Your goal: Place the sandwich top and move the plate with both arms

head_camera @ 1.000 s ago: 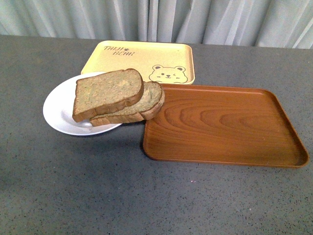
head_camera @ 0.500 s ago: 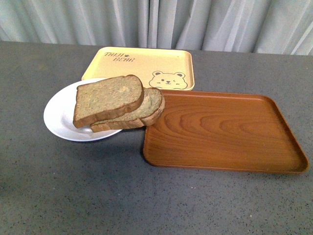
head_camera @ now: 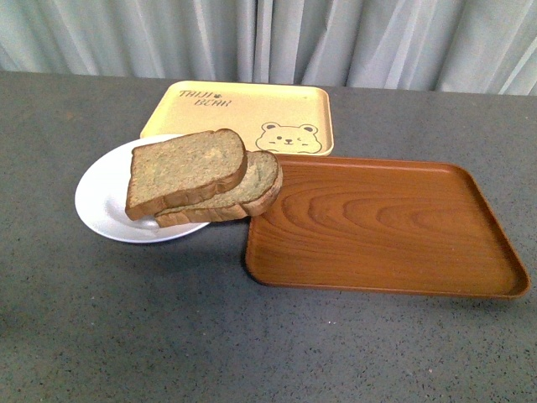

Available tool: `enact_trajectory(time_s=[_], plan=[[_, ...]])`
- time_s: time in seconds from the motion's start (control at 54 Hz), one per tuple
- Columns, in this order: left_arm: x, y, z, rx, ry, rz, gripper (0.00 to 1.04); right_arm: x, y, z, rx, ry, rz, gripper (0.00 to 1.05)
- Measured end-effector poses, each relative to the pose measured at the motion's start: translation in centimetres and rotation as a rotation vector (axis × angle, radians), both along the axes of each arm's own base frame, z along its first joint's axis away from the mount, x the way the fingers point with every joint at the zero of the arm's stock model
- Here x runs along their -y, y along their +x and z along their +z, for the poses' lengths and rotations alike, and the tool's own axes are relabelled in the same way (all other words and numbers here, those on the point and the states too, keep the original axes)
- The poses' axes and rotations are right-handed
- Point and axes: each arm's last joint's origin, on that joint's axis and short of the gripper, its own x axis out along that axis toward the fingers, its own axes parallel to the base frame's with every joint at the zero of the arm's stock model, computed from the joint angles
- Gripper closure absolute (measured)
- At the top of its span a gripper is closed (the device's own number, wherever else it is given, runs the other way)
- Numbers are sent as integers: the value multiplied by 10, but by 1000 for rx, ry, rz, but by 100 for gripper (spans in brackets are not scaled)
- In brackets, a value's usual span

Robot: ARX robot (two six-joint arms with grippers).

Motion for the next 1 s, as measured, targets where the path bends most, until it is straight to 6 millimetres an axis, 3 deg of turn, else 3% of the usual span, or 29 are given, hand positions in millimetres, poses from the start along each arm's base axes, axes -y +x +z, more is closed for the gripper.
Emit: enact_trajectory(time_s=[1.0], plan=[[0, 0, 0, 0, 0, 0, 9, 0, -21, -3, -5, -2, -1, 102]])
